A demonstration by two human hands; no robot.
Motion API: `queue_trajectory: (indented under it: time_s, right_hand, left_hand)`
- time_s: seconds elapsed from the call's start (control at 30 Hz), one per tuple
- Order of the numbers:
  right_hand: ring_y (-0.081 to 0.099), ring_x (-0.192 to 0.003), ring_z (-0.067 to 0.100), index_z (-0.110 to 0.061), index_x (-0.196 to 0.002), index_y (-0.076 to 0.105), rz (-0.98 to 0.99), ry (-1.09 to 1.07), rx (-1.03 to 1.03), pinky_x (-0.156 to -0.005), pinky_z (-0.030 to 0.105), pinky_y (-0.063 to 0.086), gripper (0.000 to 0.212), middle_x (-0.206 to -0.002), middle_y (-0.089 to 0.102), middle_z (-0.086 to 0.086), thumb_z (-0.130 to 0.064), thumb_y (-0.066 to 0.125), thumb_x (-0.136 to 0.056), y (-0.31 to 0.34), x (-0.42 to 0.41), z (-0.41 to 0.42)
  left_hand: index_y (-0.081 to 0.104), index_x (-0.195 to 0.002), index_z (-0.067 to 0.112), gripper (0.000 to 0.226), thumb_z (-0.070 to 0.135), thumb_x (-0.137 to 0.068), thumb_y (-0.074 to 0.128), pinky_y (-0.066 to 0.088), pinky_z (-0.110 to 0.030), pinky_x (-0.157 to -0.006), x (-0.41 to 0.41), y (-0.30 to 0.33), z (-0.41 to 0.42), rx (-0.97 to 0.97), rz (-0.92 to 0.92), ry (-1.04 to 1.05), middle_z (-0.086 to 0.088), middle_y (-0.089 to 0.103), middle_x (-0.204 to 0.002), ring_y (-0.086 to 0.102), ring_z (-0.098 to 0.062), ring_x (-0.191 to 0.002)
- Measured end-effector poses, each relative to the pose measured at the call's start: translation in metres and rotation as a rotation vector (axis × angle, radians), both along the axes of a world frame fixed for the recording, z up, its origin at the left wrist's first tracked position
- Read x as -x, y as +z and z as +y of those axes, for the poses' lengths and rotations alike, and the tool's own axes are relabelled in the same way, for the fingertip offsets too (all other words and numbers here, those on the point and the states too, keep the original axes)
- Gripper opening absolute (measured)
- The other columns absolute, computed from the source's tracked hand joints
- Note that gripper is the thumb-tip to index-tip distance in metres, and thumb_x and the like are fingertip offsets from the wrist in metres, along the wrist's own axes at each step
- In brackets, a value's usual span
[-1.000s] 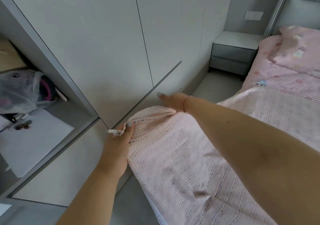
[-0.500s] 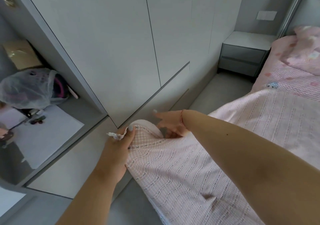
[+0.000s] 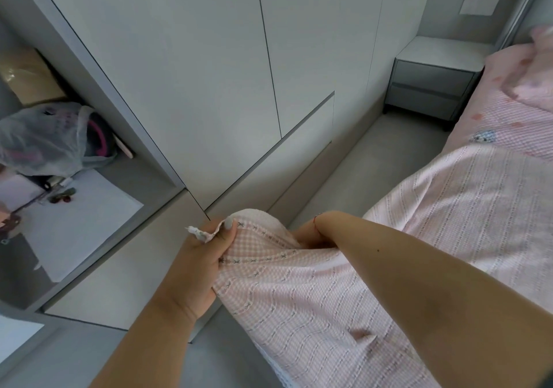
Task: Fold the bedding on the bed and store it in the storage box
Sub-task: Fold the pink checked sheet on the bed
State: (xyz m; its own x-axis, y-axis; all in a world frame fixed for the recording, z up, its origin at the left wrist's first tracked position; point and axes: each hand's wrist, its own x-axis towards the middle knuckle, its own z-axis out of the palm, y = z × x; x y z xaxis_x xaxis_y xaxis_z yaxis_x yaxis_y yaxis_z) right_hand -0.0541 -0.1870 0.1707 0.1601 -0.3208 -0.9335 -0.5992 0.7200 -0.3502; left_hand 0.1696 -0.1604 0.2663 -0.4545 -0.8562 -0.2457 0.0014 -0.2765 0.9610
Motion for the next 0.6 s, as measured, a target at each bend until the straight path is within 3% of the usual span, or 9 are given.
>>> queue_trajectory:
  time_s: [0.1,0.13,0.23,0.27,0.37,0.4,0.47,0.53,0.6]
  right_hand:
    - [0.047,-0.127,0.028,-0.011,-0.142,0.04,0.225,-0.117,0.27,-0.11,0.042,0.031,0.078,-0.144,0.045,0.013,-0.067,0.019,-0.092,0.0,0.016,-0.003]
    - [0.051,-0.122,0.03,-0.01,-0.144,0.036,0.257,-0.227,0.335,-0.108,0.042,0.035,0.081,-0.141,0.047,0.017,-0.069,0.017,-0.091,0.0,0.023,-0.004]
    - [0.069,-0.064,0.024,-0.006,-0.14,0.038,0.136,-0.688,0.347,-0.068,0.025,0.057,0.084,-0.081,0.071,0.02,-0.072,0.027,-0.088,0.003,0.046,-0.009]
    - [0.067,-0.055,0.022,-0.002,-0.131,0.046,0.094,-0.842,0.383,-0.058,0.023,0.057,0.078,-0.066,0.069,0.016,-0.067,0.038,-0.089,0.003,0.054,-0.011]
    - [0.067,-0.061,0.024,-0.001,-0.079,0.064,-0.006,-1.249,0.592,-0.08,0.04,0.058,0.034,-0.056,0.065,0.008,-0.035,0.069,-0.085,0.01,0.073,-0.022]
    - [0.065,-0.062,0.021,-0.007,-0.068,0.06,0.006,-1.252,0.639,-0.081,0.038,0.057,0.029,-0.05,0.063,0.002,-0.027,0.069,-0.086,0.018,0.078,-0.027]
    - [0.065,-0.06,0.012,-0.014,-0.069,0.056,0.038,-1.165,0.735,-0.065,0.024,0.054,0.024,-0.042,0.059,-0.007,-0.022,0.062,-0.09,0.046,0.088,-0.04]
    - [0.061,-0.06,0.008,-0.017,-0.074,0.054,-0.062,-1.192,0.917,-0.056,0.017,0.052,0.018,-0.05,0.062,-0.006,-0.009,0.062,-0.087,0.088,0.099,-0.049]
    - [0.059,-0.066,0.011,-0.016,-0.074,0.059,-0.137,-1.237,1.075,-0.065,0.023,0.055,0.019,-0.07,0.063,0.0,-0.001,0.067,-0.082,0.133,0.106,-0.052]
  left_hand:
    - [0.073,-0.1,0.006,0.036,0.036,-0.09,0.055,0.053,-0.043,-0.089,0.0,-0.004,-0.003,-0.02,-0.004,-0.019,-0.024,0.069,-0.109,0.066,-0.036,-0.104]
    - [0.073,-0.101,0.007,0.036,0.034,-0.09,0.052,0.054,-0.043,-0.091,0.0,-0.007,-0.004,-0.03,0.0,-0.013,-0.022,0.069,-0.11,0.066,-0.034,-0.105]
    - [0.073,-0.102,0.009,0.035,0.038,-0.092,0.057,0.05,-0.048,-0.096,-0.003,-0.012,-0.006,-0.048,0.002,-0.004,-0.02,0.069,-0.111,0.065,-0.034,-0.108]
    - [0.074,-0.099,0.009,0.034,0.038,-0.092,0.058,0.049,-0.049,-0.097,-0.002,-0.014,-0.006,-0.052,-0.016,0.0,-0.02,0.069,-0.111,0.065,-0.035,-0.109]
    - [0.074,-0.088,0.012,0.039,0.047,-0.086,0.057,0.052,-0.043,-0.086,0.001,-0.019,-0.005,-0.009,-0.101,0.078,-0.022,0.07,-0.1,0.067,-0.032,-0.101]
    - [0.072,-0.09,0.013,0.048,0.059,-0.084,0.059,0.05,-0.041,-0.077,0.003,-0.021,-0.006,0.034,-0.145,0.084,-0.027,0.067,-0.098,0.066,-0.031,-0.093]
    - [0.071,-0.091,0.017,0.063,0.076,-0.076,0.055,0.045,-0.04,-0.066,0.009,-0.018,-0.006,0.113,-0.219,0.073,-0.034,0.06,-0.093,0.059,-0.029,-0.082]
    - [0.07,-0.097,0.016,0.057,0.068,-0.083,0.05,0.05,-0.031,-0.062,0.017,-0.008,-0.008,0.167,-0.187,0.094,-0.021,0.069,-0.086,0.065,-0.025,-0.082]
    - [0.067,-0.111,0.013,0.052,0.056,-0.089,0.048,0.057,-0.03,-0.072,0.026,0.007,-0.013,0.185,-0.124,0.089,-0.006,0.075,-0.096,0.07,-0.02,-0.094]
